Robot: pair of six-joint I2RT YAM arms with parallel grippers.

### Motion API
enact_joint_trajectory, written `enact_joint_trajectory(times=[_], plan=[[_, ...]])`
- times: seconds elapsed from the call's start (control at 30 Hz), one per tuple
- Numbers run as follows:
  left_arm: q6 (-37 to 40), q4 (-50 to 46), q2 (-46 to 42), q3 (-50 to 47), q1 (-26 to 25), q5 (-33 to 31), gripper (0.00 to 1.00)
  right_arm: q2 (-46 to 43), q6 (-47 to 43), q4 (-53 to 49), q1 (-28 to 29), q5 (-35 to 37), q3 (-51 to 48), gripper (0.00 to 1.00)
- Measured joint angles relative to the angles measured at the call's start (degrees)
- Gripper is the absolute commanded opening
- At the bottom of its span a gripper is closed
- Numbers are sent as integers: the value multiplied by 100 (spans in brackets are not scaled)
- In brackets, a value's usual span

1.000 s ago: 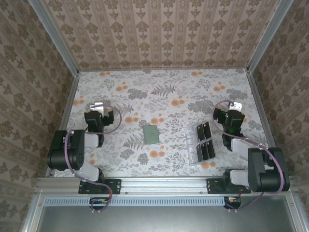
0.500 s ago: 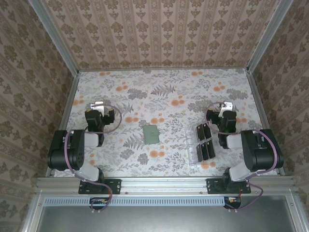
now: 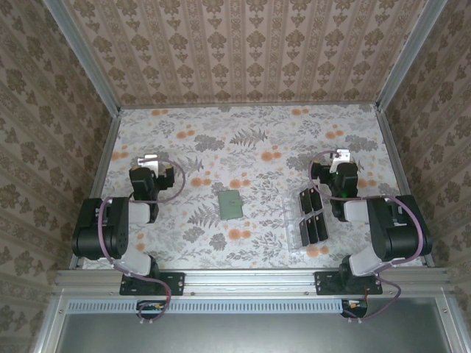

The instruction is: Put the credit cards into the card holder

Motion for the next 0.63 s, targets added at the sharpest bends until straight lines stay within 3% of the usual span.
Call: enact_joint_trajectory(times=[0.63], plan=[[0, 7, 0, 0, 0, 13, 100, 0, -20, -85, 4, 0, 4, 100]])
